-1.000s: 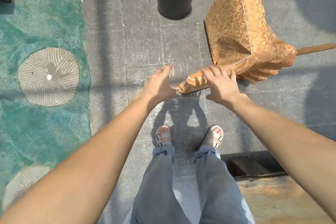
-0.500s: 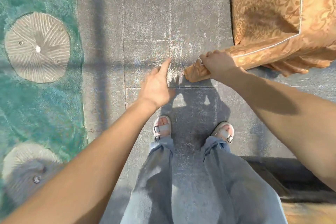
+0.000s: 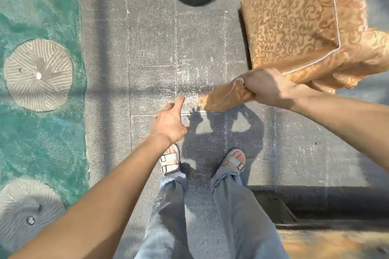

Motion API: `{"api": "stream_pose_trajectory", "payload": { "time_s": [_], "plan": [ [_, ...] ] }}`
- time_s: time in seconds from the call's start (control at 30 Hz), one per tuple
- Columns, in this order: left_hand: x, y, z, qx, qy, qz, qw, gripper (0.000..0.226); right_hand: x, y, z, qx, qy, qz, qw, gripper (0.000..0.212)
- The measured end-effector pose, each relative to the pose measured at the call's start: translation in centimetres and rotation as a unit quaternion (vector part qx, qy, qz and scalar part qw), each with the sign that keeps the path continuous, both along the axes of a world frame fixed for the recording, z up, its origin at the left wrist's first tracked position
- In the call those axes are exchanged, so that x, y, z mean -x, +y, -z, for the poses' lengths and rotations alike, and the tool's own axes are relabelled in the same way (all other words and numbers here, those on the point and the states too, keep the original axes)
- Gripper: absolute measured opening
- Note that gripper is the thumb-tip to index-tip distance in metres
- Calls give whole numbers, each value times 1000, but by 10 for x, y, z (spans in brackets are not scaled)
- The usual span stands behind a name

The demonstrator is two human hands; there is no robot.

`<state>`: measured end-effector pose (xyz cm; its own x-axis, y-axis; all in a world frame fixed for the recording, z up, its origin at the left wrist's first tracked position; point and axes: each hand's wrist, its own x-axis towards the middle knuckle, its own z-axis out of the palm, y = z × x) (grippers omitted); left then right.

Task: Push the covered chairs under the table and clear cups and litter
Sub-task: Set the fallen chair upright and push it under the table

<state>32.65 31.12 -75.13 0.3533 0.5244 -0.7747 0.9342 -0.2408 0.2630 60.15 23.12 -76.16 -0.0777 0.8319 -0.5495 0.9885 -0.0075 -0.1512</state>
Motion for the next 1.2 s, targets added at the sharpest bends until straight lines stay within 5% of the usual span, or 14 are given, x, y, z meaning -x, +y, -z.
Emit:
{"api": "stream_pose_trajectory", "payload": {
  "time_s": [0.17,0.43,0.63,0.83,0.93,1.03,1.1,1.2],
  "plan": [
    [-67,-26,-30,-13,-35,67,997,118,-103,-58,-98,-11,4,55,998,18],
    [-226,-98,-32,5,-222,165,961,131,-249,-125,-180,-90,67,102,988,26],
    [-286,-122,-13,-107,-288,165,937,66,-324,-150,-206,-141,159,98,972,32],
    [-352,-117,-44,-108,-302,294,900,55,-379,-172,-232,-89,118,248,957,35],
    [-387,-117,-74,-87,-283,319,900,47,-393,-180,-268,-173,72,243,952,69],
    [-428,-122,-107,-130,-281,326,893,51,-392,-193,-289,-234,-83,140,959,105],
    [-458,-130,-127,-127,-287,320,894,53,-391,-198,-278,-127,-180,93,971,96],
    [-500,-148,-140,-112,-281,289,908,64,-404,-201,-247,-45,-275,122,953,47]
  ]
}}
